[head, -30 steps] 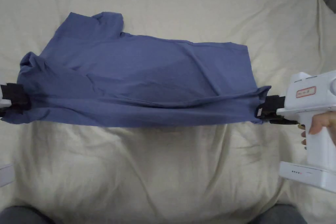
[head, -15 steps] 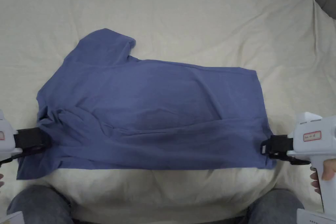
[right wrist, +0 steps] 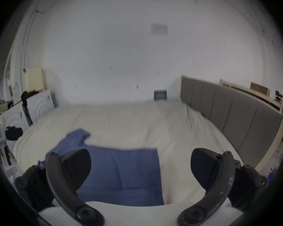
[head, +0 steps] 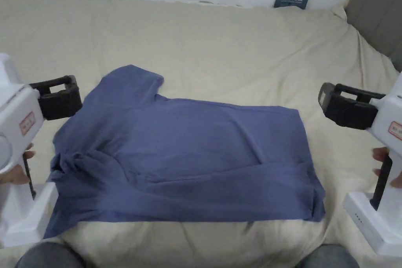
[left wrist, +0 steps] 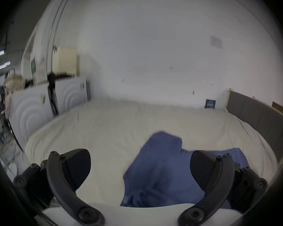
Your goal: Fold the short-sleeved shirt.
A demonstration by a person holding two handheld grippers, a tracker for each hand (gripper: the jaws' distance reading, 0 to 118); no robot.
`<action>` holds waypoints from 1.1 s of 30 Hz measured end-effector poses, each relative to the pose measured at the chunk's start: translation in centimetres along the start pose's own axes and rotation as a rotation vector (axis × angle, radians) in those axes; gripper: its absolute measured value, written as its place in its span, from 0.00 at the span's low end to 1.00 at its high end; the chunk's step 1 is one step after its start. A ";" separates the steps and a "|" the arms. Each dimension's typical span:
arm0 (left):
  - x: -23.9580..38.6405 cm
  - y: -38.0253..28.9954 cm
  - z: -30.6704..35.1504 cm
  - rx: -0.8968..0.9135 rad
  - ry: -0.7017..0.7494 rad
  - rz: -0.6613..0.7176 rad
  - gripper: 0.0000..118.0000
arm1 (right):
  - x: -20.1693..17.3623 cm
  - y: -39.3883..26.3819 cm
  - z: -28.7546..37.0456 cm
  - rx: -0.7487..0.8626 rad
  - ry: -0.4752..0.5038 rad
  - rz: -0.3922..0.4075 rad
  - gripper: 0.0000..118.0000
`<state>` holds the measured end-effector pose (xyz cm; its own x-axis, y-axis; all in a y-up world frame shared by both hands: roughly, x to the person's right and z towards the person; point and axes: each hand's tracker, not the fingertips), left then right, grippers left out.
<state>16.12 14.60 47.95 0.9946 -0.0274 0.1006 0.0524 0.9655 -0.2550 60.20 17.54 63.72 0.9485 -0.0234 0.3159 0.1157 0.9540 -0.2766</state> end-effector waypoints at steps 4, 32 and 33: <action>2.1 0.4 0.5 0.057 0.004 0.035 0.86 | -1.1 0.5 -0.3 0.060 -0.027 -0.013 0.94; 2.7 -0.3 -30.9 -0.649 -0.032 -0.031 1.00 | -1.6 0.4 -13.3 -0.109 -0.010 -0.073 0.01; 2.5 -0.8 -31.8 -0.661 -0.034 -0.034 1.00 | -1.6 0.3 -14.1 -0.118 -0.009 -0.073 0.01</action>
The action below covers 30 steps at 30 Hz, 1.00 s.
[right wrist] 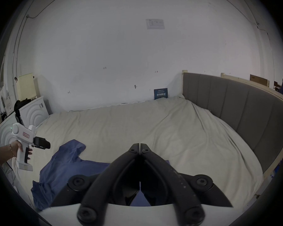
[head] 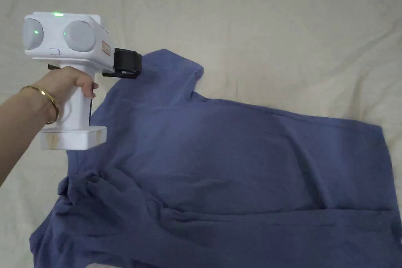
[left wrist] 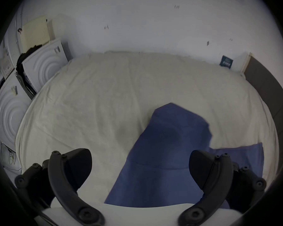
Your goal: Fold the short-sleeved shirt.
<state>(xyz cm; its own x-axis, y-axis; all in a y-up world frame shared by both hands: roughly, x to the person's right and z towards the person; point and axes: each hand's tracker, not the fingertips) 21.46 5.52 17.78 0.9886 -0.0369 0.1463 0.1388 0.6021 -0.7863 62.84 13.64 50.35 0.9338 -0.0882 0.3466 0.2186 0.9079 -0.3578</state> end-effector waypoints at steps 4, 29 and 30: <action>0.0 0.4 -4.2 -0.034 0.055 -0.010 1.00 | -0.2 -0.8 -2.9 -0.047 0.011 0.023 0.01; 0.8 -1.2 0.4 0.048 -0.074 0.119 0.01 | 4.5 0.2 -16.0 -0.481 -0.056 0.042 0.69; 0.4 -1.1 0.7 0.064 -0.080 0.118 0.01 | 4.7 -0.1 -17.5 -0.539 -0.084 0.031 0.82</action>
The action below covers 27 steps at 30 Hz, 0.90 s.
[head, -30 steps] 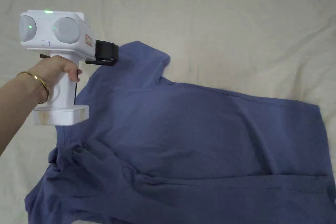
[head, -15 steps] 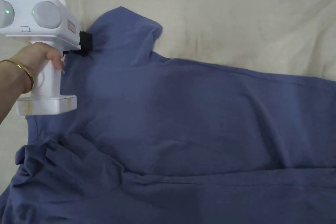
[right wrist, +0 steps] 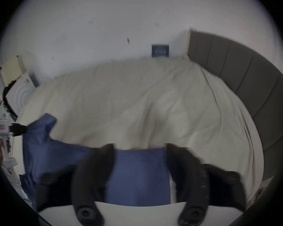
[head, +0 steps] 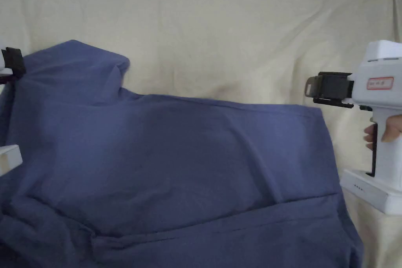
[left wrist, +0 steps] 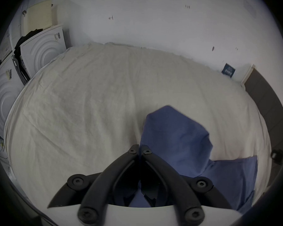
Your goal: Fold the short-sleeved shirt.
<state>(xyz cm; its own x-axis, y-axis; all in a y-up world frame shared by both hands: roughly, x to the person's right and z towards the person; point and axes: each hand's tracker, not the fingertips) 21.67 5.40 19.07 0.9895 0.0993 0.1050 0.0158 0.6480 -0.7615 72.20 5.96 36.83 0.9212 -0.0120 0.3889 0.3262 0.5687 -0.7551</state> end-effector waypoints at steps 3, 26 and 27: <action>-0.1 0.2 1.2 0.029 -0.012 -0.001 0.01 | 0.5 0.6 -3.9 -0.040 -0.038 -0.064 0.94; -1.8 -0.7 7.3 0.086 -0.056 0.046 0.01 | 4.2 -0.5 2.6 0.002 0.011 -0.222 0.02; -1.9 -0.9 8.5 0.097 -0.058 0.046 0.01 | 4.3 -0.8 4.2 0.026 0.025 -0.212 0.02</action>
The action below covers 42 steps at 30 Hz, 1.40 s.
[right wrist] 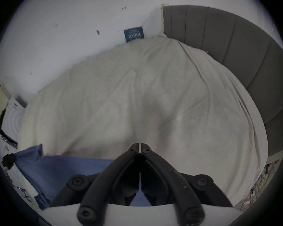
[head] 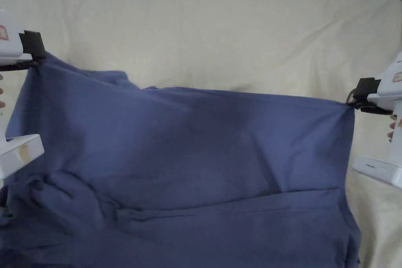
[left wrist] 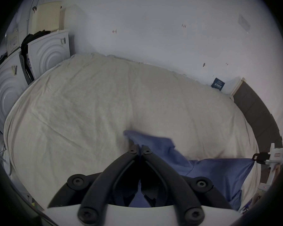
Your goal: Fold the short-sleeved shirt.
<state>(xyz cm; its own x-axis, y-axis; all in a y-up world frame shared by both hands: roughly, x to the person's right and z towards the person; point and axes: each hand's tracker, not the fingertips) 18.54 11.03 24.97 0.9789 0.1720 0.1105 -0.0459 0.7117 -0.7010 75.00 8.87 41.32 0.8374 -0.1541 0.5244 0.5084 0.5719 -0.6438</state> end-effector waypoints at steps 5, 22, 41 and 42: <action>-1.0 -1.9 7.0 0.046 -0.035 -0.013 0.01 | 1.1 -3.0 7.4 0.065 0.074 0.042 0.02; -8.5 -20.3 11.9 -0.179 0.124 0.181 0.10 | 7.3 -20.9 9.7 -0.063 0.050 0.027 0.03; 3.3 -14.1 21.9 0.584 0.110 -0.204 1.00 | -2.4 -17.1 23.6 0.643 0.159 0.269 1.00; 3.8 -14.2 22.0 0.600 0.117 -0.227 1.00 | -2.9 -17.3 23.7 0.644 0.155 0.265 1.00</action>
<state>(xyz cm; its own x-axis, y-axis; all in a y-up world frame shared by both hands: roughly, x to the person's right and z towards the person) 18.57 16.58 50.89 0.9910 -0.0790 0.1083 0.0949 0.9840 -0.1505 58.99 18.52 64.14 0.9597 -0.0291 0.2797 0.1039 0.9609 -0.2565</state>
